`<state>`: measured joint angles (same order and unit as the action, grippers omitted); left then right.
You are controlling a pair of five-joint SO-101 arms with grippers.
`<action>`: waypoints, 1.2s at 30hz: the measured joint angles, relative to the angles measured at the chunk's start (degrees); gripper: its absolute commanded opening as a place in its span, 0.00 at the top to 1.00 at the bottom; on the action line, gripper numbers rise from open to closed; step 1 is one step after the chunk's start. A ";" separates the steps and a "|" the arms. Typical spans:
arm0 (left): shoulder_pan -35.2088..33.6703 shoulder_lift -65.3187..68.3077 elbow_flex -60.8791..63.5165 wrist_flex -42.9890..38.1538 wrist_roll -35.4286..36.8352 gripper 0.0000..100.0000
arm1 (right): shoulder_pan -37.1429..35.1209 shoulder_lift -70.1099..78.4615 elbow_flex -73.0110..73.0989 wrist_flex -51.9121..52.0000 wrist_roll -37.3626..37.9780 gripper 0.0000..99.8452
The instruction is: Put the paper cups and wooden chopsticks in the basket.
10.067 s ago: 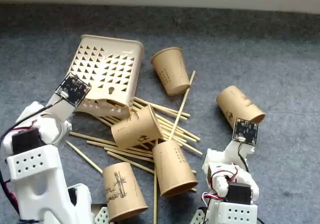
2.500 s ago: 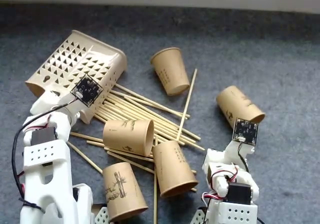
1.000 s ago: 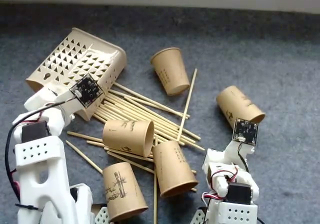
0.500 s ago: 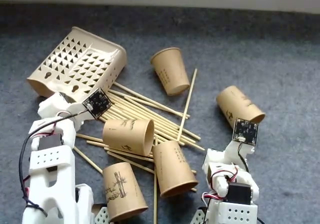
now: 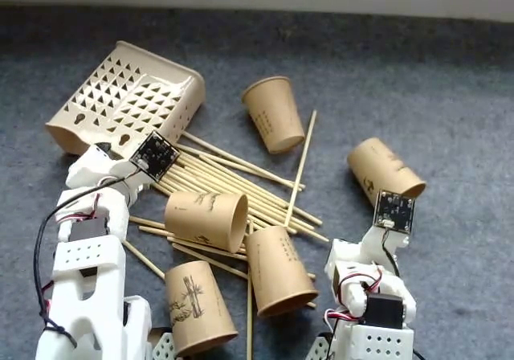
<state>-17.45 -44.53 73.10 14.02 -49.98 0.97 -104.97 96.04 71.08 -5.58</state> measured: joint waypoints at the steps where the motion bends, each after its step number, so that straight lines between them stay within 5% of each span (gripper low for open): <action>1: 0.53 0.00 0.00 0.00 0.18 0.82 | 0.00 0.00 0.00 0.00 0.00 0.99; 10: 5.19 -0.09 6.59 -10.02 0.88 0.89 | 0.00 0.00 0.00 0.00 0.00 0.99; 14: 6.33 -0.18 10.37 -16.79 0.88 1.00 | 0.00 0.00 0.00 0.00 0.00 0.99; 24: 6.77 -0.70 10.11 -18.29 3.52 1.00 | 0.00 0.00 0.00 0.00 0.00 0.99; 36: 6.95 -0.62 -15.56 20.66 8.35 1.00 | 0.00 0.00 0.00 0.00 0.00 0.99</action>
<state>-10.51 -45.14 57.54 34.68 -41.63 0.97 -104.97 96.04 71.08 -5.58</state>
